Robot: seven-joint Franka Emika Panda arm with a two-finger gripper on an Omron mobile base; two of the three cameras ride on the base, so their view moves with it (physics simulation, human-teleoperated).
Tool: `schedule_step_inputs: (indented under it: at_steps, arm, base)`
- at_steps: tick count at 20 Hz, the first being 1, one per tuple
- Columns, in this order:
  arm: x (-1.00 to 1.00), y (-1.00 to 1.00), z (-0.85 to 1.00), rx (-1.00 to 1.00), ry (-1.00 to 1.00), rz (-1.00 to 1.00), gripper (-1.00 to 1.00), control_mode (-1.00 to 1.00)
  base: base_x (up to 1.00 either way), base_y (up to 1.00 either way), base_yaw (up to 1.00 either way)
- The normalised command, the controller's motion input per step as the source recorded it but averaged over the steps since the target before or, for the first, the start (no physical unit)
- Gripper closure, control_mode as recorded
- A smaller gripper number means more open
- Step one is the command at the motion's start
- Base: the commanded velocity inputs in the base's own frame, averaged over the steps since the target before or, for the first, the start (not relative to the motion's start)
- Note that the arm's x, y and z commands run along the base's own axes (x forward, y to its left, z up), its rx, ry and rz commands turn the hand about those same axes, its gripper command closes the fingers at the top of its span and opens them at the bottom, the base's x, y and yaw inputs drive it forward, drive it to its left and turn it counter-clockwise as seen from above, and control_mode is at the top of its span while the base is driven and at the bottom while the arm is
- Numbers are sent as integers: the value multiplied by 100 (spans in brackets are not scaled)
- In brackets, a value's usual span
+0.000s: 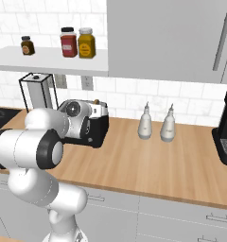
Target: Start the toaster. Once the lever pops up, take the bread to the plate on the dining counter.
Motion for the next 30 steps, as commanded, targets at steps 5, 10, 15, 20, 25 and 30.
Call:
schedule_step_inputs:
  at_steps: [5,10,15,20,25,30]
  arm:
    - [0,0,0,0,0,0,-100,-100]
    - [0,0,0,0,0,0,-100,-100]
    - [0,0,0,0,0,0,-100,-100]
    - [3,-6,0,0,0,0,-100,-100]
    - [7,-6,0,0,0,0,-100,-100]
    - [7,0,0,0,0,0,-100,-100]
  base:
    - [0,0,0]
    - [0,0,0]
    - [0,0,0]
    - [0,0,0]
    - [0,0,0]
    - [0,0,0]
